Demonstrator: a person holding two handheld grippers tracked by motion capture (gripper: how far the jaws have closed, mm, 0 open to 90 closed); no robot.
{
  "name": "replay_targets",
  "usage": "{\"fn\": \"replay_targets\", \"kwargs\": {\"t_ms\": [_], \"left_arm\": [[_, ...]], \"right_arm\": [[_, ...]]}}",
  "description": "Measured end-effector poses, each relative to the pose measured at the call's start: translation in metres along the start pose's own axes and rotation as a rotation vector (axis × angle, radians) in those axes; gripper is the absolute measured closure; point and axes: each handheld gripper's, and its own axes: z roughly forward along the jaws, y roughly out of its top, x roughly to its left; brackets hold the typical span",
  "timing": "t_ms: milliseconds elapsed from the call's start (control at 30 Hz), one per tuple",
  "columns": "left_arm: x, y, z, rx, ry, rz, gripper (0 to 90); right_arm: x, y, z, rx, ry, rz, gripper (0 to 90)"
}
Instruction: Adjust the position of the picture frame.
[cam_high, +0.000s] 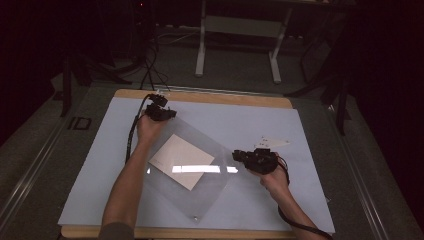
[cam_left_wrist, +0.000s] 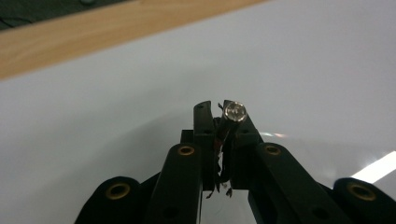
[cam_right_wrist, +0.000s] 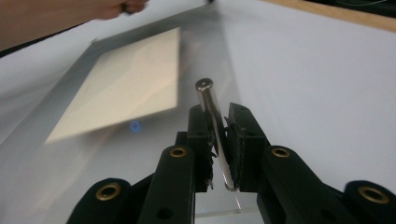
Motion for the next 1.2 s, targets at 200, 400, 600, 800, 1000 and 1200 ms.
{"fn": "replay_targets", "kwargs": {"t_ms": [200,400,600,800,1000,1200], "left_arm": [[0.000,-0.013,-0.028,0.009,0.008,0.029,85.1],[-0.014,-0.032,-0.049,0.044,-0.012,0.097,85.0],[-0.031,-0.048,-0.053,0.042,-0.014,0.129,84.3],[-0.034,-0.053,-0.032,0.076,0.032,0.124,84.6],[-0.031,-0.060,-0.020,0.078,0.036,0.088,84.8],[-0.031,-0.061,-0.018,0.052,0.046,0.072,84.7]], "right_arm": [[-0.026,0.019,0.001,-0.005,-0.050,0.028,78.7],[-0.056,0.028,0.008,0.000,-0.102,0.084,78.7],[-0.081,0.031,0.018,0.019,-0.160,0.136,78.9],[-0.094,0.014,0.038,0.112,-0.216,0.149,81.6],[-0.099,0.003,0.046,0.118,-0.219,0.172,82.2],[-0.098,0.000,0.047,0.110,-0.229,0.173,82.3]]}}
